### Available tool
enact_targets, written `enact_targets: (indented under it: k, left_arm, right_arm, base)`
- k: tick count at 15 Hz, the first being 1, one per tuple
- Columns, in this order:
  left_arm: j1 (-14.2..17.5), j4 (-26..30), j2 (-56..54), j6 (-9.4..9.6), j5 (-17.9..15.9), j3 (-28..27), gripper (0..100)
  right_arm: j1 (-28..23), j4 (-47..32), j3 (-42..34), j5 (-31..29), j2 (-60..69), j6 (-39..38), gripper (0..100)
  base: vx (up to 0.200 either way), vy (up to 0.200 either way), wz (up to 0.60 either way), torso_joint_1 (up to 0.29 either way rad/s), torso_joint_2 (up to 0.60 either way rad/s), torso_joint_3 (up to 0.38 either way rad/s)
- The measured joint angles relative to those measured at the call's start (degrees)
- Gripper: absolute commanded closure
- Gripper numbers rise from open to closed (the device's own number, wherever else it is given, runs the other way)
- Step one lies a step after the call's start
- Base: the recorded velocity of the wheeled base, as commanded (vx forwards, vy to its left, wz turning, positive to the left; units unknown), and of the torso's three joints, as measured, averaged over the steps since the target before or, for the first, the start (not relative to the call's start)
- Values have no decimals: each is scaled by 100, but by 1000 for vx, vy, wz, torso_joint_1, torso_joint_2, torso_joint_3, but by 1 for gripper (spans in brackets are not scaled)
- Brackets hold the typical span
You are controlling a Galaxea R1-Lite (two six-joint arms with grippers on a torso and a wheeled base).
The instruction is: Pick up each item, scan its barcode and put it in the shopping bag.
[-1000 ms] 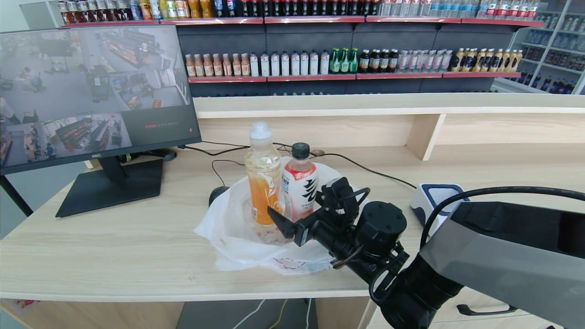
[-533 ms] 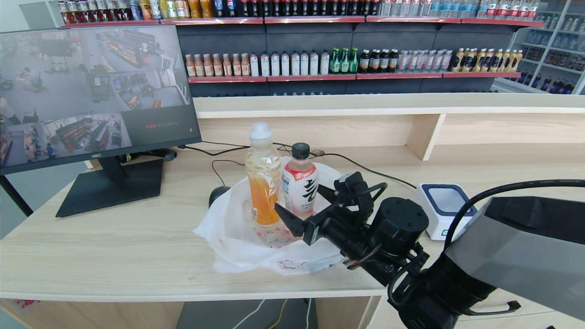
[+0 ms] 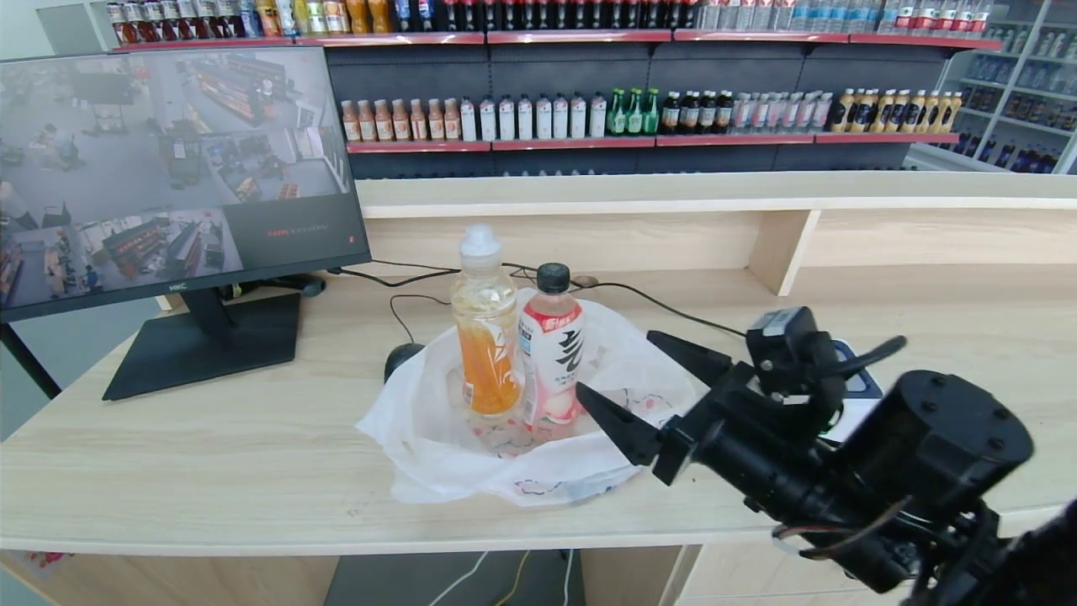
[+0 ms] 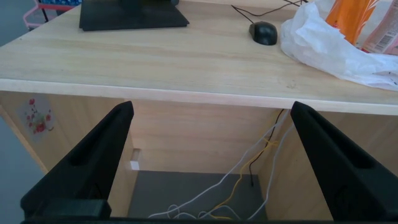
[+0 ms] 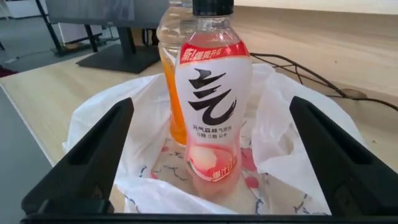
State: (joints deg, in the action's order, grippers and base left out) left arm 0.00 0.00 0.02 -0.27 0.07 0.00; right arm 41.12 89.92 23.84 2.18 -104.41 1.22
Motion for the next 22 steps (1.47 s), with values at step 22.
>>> enact_targets:
  k: [22]
  left_arm:
    - [0, 0, 0, 0, 0, 0, 0]
  right_arm:
    - [-1069, -8965, -2375, -126, 9271, -135, 0]
  base:
    - [0, 0, 0, 0, 0, 0]
